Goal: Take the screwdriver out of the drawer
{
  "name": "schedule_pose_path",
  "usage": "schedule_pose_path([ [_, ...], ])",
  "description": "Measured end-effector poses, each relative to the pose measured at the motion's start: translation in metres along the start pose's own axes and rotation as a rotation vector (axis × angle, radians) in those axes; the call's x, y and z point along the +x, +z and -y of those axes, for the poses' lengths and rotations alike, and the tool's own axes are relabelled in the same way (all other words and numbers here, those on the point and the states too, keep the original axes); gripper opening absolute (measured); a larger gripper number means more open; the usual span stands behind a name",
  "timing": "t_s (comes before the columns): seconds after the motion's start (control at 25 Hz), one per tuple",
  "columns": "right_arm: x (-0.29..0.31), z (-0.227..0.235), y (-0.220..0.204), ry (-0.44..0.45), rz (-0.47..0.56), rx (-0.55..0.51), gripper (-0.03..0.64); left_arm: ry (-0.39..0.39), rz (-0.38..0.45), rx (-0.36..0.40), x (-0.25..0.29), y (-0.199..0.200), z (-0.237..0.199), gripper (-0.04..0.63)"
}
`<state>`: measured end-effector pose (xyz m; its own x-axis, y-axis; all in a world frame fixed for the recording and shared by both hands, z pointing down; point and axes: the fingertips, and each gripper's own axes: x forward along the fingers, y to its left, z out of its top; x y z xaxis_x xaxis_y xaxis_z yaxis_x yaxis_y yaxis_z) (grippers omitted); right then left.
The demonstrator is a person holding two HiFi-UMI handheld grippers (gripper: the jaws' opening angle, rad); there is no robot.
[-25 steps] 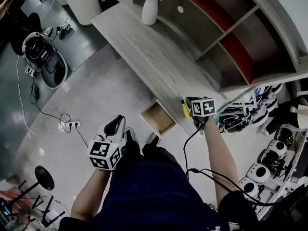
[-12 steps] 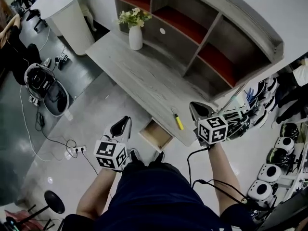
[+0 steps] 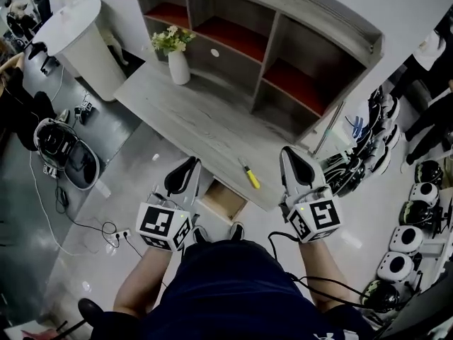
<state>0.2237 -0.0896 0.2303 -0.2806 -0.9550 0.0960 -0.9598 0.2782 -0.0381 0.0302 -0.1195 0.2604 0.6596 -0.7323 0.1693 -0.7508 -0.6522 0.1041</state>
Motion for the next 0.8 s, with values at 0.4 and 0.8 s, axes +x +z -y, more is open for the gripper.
schedule_pose_path([
  [0.4, -0.041, 0.007, 0.029, -0.052, 0.124, -0.078, 0.006, -0.01, 0.066, 0.058, -0.001, 0.024, 0.041, 0.032],
  [0.8, -0.052, 0.026, 0.027, -0.034, 0.135, -0.088, 0.006, 0.011, 0.069, 0.073, 0.003, 0.026, 0.059, 0.032],
])
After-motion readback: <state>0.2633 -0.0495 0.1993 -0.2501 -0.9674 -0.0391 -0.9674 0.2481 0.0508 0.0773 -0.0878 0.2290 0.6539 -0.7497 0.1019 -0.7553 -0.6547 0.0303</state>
